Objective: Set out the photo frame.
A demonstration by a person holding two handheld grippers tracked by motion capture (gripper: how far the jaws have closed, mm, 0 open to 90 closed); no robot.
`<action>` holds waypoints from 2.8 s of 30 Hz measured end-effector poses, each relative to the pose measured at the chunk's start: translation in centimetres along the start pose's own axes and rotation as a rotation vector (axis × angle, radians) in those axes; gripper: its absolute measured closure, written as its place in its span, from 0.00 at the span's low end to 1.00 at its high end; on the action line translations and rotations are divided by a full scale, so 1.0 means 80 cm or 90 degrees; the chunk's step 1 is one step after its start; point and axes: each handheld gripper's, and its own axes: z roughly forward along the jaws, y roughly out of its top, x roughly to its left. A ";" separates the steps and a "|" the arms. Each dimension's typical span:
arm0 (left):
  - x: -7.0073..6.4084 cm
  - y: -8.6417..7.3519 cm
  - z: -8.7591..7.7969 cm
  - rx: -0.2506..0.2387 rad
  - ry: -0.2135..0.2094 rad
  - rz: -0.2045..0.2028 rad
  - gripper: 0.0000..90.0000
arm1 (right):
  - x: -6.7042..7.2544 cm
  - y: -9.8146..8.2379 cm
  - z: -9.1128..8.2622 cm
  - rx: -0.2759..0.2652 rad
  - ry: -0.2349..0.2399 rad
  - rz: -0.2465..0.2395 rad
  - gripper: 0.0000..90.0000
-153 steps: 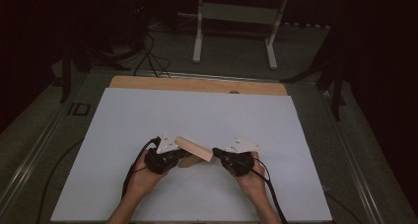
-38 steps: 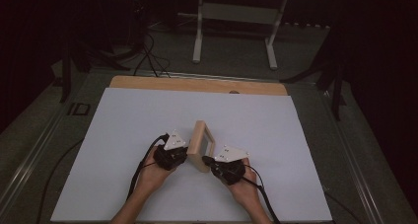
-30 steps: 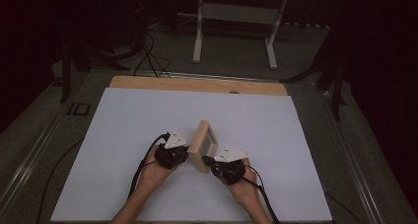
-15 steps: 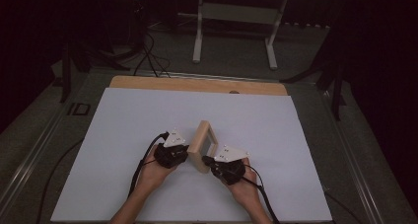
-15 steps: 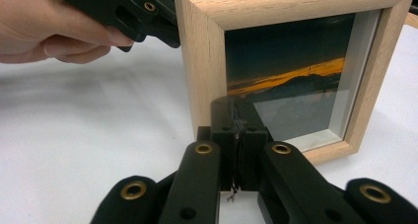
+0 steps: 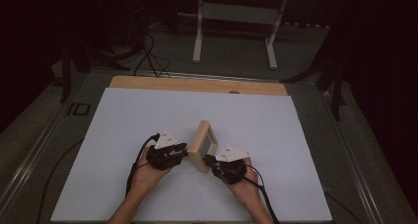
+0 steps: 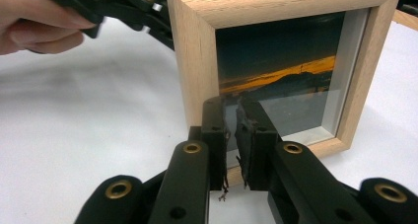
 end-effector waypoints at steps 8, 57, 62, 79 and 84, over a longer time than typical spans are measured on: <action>-0.011 -0.009 -0.008 0.003 0.001 -0.001 0.73 | -0.002 0.000 -0.002 -0.002 -0.002 0.000 0.90; -0.040 0.014 0.003 -0.006 -0.014 -0.016 0.60 | 0.005 -0.005 0.009 0.033 0.011 -0.014 1.00; -0.037 0.015 0.004 -0.007 -0.018 -0.024 0.61 | 0.006 -0.005 0.012 0.033 0.011 -0.017 1.00; -0.030 0.022 0.011 -0.002 -0.016 -0.019 0.62 | 0.027 -0.001 0.033 0.049 0.028 -0.044 1.00; -0.025 0.022 0.011 -0.001 -0.027 -0.026 0.62 | 0.028 0.002 0.030 0.047 0.030 -0.052 1.00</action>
